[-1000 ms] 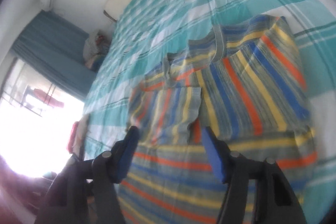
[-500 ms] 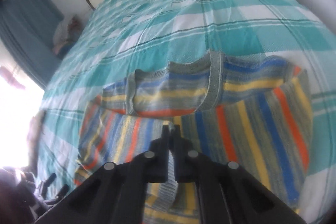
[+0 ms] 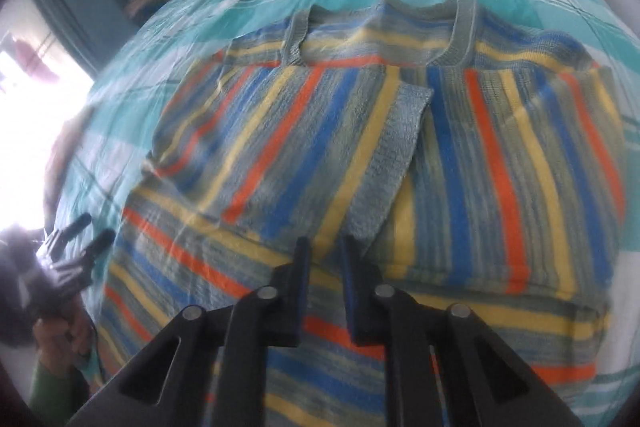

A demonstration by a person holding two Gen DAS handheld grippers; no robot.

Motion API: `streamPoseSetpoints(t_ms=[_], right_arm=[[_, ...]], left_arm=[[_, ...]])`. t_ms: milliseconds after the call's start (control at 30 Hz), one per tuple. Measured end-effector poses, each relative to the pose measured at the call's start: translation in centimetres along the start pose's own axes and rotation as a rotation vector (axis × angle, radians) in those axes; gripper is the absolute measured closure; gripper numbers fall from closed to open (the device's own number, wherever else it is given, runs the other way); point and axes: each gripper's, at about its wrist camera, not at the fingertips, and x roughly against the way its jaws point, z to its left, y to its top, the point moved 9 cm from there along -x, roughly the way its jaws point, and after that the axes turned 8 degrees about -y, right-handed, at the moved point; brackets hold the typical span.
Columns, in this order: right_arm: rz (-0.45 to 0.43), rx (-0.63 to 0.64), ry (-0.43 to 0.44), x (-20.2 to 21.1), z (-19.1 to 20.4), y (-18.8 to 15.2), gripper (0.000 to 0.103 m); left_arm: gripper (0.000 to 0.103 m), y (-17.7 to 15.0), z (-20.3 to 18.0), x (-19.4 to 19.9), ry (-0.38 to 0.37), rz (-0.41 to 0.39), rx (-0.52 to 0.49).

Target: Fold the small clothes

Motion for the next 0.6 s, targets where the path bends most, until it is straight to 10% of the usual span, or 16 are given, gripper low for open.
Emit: streamPoseSetpoints(t_ms=[167,267,600], right_arm=[[-0.026,0.015,-0.033,4.1,-1.1,-2.9,0.078],[-0.074,0.049,-0.076,7.4,-2.0,-5.2,0.043],[-0.040,0.099,-0.141,12.8,-3.4,-17.2,0.043]], left_arm=[[0.006,0.4,-0.7,3.6,-0.017,-0.054,-0.027],[0.005,0.8,-2.4,6.4,-0.050,-0.083,-0.043],[0.003,-7.0,-13.6,9.0,-0.203,0.146,-0.218]])
